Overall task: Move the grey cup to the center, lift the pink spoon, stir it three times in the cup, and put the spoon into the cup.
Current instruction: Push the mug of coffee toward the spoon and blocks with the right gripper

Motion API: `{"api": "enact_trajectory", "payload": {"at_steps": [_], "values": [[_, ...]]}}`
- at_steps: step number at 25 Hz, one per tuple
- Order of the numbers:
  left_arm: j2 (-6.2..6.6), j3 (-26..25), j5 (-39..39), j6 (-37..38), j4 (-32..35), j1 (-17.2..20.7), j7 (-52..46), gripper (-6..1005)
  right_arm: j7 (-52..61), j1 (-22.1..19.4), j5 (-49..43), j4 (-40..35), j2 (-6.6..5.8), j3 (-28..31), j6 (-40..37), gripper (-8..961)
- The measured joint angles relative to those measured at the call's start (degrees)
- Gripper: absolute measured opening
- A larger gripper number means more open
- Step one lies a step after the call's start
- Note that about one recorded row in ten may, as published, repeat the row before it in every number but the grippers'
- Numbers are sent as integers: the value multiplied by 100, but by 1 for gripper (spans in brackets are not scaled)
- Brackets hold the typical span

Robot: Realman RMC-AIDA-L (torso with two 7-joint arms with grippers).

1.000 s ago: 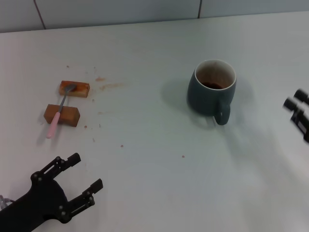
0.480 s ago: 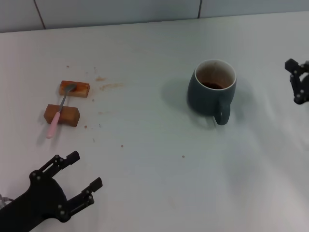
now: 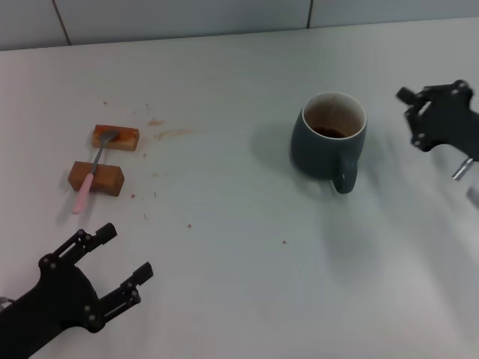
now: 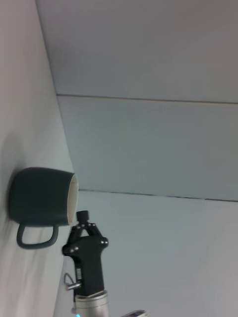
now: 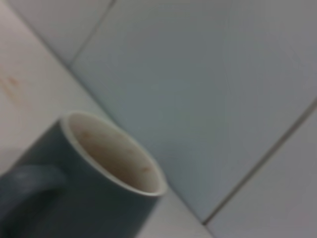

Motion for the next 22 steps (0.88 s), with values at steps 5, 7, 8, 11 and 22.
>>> {"api": "enact_trajectory", "payload": {"at_steps": [5, 7, 8, 11, 22], "values": [[-4, -75, -2, 18, 0, -27, -6, 781, -302, 141, 5, 230, 30, -455, 382, 7], [-4, -125, -5, 29, 0, -45, -32, 781, -322, 184, 10, 335, 34, -547, 547, 7], [-4, -145, -5, 34, 0, -51, -47, 781, -325, 196, 12, 374, 35, -570, 601, 7], [-3, -165, -6, 38, 0, -55, -59, 780, -334, 218, 16, 461, 36, -575, 649, 7], [0, -182, -6, 79, 0, -59, -62, 777, -336, 490, 175, 1010, 48, -498, 953, 7]]}}
